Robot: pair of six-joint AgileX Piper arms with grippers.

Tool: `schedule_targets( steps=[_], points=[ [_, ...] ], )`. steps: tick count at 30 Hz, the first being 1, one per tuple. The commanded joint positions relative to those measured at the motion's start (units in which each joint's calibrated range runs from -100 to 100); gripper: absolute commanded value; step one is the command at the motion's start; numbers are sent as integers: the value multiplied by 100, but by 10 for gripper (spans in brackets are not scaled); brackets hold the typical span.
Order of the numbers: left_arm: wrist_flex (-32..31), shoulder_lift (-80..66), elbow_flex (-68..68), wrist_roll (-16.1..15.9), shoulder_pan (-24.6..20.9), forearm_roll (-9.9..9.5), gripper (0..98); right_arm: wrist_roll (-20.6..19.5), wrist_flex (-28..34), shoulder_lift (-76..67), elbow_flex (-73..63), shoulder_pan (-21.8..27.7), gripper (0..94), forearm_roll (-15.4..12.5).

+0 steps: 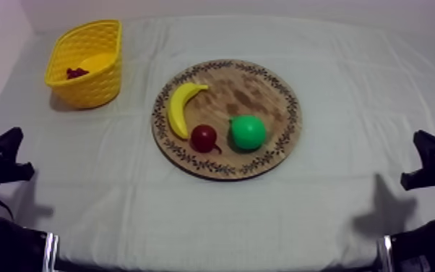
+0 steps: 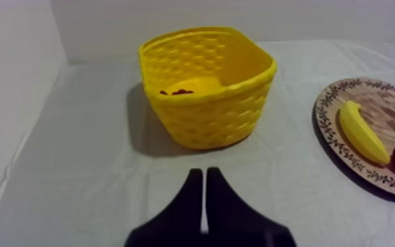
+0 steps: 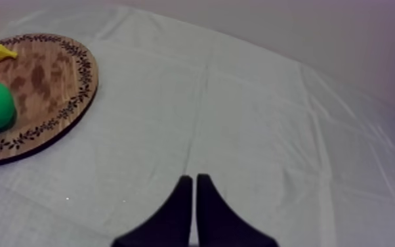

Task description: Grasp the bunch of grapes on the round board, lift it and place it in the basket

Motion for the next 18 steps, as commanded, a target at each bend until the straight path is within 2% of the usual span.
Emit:
schedule_targets(
  steps=[1, 18],
  points=[
    [-7, 0, 8, 4, 7, -1, 0, -1, 2, 0, -1, -6, 5, -3],
    [-18, 0, 11, -17, 14, 0, 0, -2, 2, 0, -1, -6, 5, -3]
  ],
)
